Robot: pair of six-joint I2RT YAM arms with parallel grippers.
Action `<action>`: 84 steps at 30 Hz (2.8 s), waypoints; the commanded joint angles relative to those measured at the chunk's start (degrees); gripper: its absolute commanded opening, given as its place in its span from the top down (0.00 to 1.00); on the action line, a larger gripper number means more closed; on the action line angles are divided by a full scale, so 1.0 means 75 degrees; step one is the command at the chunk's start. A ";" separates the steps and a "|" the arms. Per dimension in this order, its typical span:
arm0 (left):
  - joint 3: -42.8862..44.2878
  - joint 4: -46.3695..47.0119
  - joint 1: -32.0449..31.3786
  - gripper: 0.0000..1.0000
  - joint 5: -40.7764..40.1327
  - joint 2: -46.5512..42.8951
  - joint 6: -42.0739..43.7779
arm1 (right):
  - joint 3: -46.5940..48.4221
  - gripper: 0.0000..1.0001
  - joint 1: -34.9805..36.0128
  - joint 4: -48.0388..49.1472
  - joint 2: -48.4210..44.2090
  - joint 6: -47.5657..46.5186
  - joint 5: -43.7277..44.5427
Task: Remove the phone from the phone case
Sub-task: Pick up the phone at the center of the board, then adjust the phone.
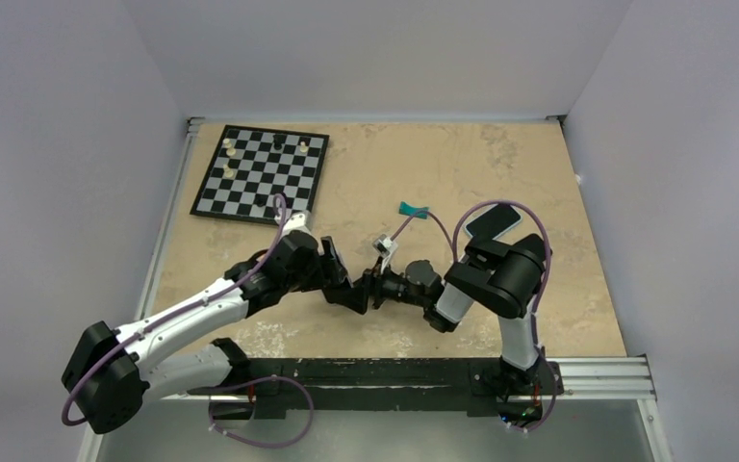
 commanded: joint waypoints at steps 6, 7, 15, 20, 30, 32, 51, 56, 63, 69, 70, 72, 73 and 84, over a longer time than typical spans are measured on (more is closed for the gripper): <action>-0.0158 0.0792 -0.0009 1.00 0.0354 -0.0662 -0.0366 | 0.0323 0.65 0.0368 0.1940 -0.0114 0.0026 -0.0401; -0.0163 0.0776 -0.0009 1.00 0.0371 -0.0749 -0.0380 | 0.0284 0.73 0.0371 0.1948 -0.0189 0.0070 -0.0443; -0.0111 0.0087 0.0061 0.19 0.0293 -0.2405 -0.0268 | -0.0002 1.00 0.0279 0.1166 -0.1316 0.0733 -0.0917; -0.0447 -0.0229 0.0088 0.06 0.0554 -0.4027 0.0123 | 0.0668 1.00 -0.0431 -0.1474 -0.2385 0.0958 -0.2235; -0.0945 0.0421 0.0125 0.07 0.1234 -0.5576 0.0224 | 0.1709 1.00 -0.1233 -0.3912 -0.3775 0.1144 -0.4355; -0.0971 0.0735 0.0138 0.07 0.1408 -0.5333 0.0185 | 0.1810 1.00 -0.1225 -0.3800 -0.4000 0.1403 -0.4498; -0.1584 0.5377 0.0189 0.48 0.3269 -0.3716 -0.0458 | 0.1927 1.00 -0.1187 -0.1903 -0.4347 0.2959 -0.4888; -0.1625 0.6113 0.0190 0.92 0.3489 -0.3578 -0.0280 | 0.1878 1.00 -0.1187 -0.1826 -0.4412 0.3024 -0.5072; -0.1644 0.6566 0.0284 1.00 0.3449 -0.3811 -0.0501 | 0.1489 0.48 -0.1232 -0.3251 -0.5171 0.1793 -0.5173; -0.1136 0.5832 0.0723 1.00 0.3948 -0.3873 -0.0855 | 0.1337 0.42 -0.1226 -0.4085 -0.5850 0.1132 -0.5371; -0.1074 0.5809 0.0802 1.00 0.4067 -0.3834 -0.0948 | 0.1343 0.42 -0.1223 -0.4056 -0.5919 0.1128 -0.5463; -0.0935 0.5789 0.0983 1.00 0.4411 -0.3672 -0.1173 | 0.1427 0.44 -0.1222 -0.4223 -0.6021 0.0972 -0.5584; -0.0891 0.5876 0.1073 1.00 0.4628 -0.3563 -0.1288 | 0.1534 0.46 -0.1222 -0.4525 -0.6040 0.0826 -0.5594; -0.0945 0.7253 0.1430 1.00 0.5610 -0.2769 -0.2352 | 0.1724 0.71 -0.1211 -0.4001 -0.5841 0.0755 -0.6167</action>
